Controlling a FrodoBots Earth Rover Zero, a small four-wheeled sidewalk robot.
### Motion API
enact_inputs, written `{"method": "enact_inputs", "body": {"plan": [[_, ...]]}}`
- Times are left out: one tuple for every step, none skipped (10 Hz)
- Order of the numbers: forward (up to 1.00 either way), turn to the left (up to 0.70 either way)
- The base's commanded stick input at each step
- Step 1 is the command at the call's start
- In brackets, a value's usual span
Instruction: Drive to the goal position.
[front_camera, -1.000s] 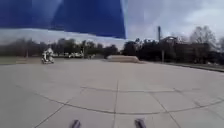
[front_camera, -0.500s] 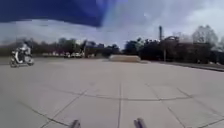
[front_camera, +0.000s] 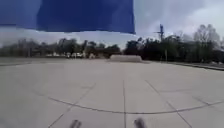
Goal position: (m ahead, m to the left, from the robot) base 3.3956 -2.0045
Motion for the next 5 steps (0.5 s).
{"method": "enact_inputs", "body": {"plan": [[0.85, 0.00], [0.85, 0.00], [0.85, 0.00], [0.85, 0.00], [0.85, 0.00]]}}
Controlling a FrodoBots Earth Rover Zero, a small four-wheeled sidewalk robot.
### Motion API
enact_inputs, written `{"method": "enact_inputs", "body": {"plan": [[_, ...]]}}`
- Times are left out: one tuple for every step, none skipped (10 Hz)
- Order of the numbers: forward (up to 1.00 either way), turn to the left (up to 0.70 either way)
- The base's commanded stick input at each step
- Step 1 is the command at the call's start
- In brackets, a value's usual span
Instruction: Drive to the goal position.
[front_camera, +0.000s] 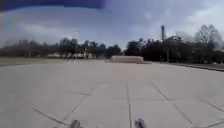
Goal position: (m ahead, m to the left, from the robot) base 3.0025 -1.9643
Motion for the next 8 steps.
{"method": "enact_inputs", "body": {"plan": [[0.85, 0.00], [0.85, 0.00], [0.85, 0.00], [0.85, 0.00], [0.85, 0.00], [0.85, 0.00], [0.85, 0.00], [0.85, 0.00]]}}
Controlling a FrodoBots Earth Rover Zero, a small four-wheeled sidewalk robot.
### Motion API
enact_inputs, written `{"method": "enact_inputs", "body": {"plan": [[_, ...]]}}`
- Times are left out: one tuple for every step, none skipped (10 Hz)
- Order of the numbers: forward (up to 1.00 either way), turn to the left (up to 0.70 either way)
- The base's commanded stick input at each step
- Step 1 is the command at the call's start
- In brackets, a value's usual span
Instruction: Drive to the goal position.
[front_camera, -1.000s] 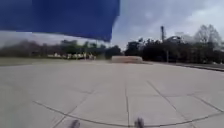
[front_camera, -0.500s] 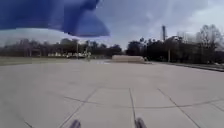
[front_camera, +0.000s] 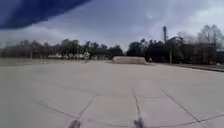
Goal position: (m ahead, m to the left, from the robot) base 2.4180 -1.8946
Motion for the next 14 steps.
{"method": "enact_inputs", "body": {"plan": [[0.85, 0.00], [0.85, 0.00], [0.85, 0.00], [0.85, 0.00], [0.85, 0.00], [0.85, -0.34], [0.85, -0.34], [0.85, -0.34], [0.85, -0.34], [0.85, -0.34], [0.85, -0.34], [0.85, -0.34], [0.85, -0.34], [0.85, -0.34]]}}
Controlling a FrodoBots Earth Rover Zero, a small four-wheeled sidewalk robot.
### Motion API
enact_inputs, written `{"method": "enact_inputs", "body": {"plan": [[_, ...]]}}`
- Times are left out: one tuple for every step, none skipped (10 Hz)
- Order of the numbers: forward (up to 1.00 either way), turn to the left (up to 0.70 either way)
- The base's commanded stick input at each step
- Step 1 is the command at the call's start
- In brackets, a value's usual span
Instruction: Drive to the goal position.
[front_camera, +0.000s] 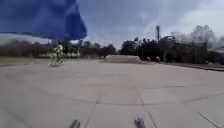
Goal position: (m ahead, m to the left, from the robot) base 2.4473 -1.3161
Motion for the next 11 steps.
{"method": "enact_inputs", "body": {"plan": [[0.85, -0.34], [0.85, -0.22], [0.85, -0.10], [0.85, 0.00], [0.85, 0.00], [0.85, 0.00], [0.85, 0.00], [0.85, 0.00], [0.85, 0.00], [0.85, 0.00], [0.85, 0.00]]}}
